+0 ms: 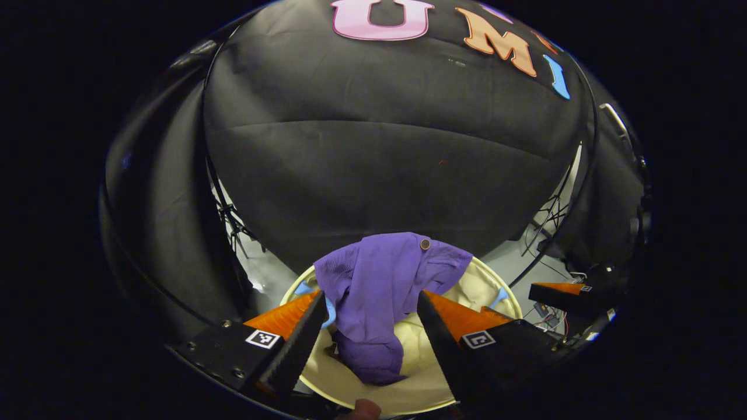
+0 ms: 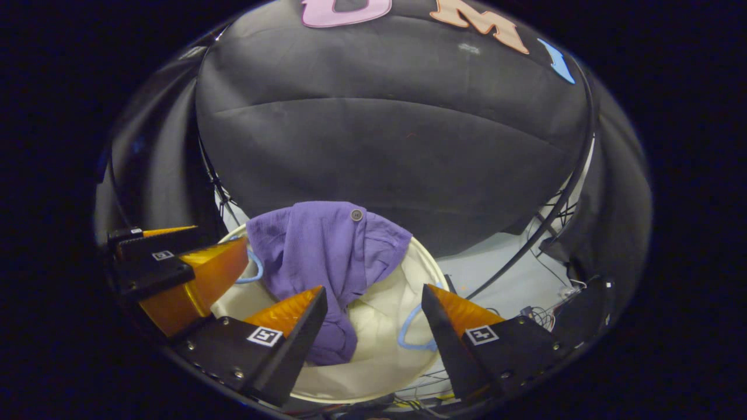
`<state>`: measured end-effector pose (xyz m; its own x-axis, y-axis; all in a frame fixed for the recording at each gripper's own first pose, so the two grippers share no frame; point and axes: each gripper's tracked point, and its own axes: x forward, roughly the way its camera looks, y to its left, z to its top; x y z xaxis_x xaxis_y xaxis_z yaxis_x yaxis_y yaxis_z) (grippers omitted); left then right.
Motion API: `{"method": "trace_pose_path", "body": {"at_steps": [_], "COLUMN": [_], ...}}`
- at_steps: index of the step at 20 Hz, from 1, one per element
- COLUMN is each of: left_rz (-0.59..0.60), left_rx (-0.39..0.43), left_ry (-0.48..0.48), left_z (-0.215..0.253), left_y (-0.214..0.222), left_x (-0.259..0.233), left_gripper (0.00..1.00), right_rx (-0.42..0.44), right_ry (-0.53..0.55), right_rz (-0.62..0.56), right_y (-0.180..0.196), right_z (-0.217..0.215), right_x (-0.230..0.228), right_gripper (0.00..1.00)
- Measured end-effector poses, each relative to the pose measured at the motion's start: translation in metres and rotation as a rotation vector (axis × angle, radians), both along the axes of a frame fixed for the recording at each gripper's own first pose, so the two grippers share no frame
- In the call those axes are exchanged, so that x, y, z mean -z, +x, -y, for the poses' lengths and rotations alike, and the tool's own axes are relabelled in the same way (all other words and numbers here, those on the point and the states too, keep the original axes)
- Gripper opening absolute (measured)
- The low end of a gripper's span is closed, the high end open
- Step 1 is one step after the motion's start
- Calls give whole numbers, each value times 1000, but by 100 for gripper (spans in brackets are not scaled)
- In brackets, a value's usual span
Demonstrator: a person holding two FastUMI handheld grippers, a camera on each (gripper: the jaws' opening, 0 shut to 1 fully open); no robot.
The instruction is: Grasp the clothes on the hanger with both hands and then place them into the laundry hamper below.
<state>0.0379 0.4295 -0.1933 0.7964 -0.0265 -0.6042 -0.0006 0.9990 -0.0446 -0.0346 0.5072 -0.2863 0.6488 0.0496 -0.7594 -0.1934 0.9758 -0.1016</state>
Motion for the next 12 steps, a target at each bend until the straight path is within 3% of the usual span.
{"method": "trace_pose_path", "body": {"at_steps": [7, 12], "left_rz": [48, 146], "left_rx": [-17, -10], "left_ry": [-10, -14], "left_z": [-10, -14], "left_y": [-5, 6], "left_x": [-49, -113], "left_gripper": [97, 97], "right_rx": [15, -12], "right_ry": [20, 21], "right_rz": [60, 130], "right_y": [10, 22], "right_z": [2, -4], "right_x": [-58, -120], "right_gripper": [98, 99]}}
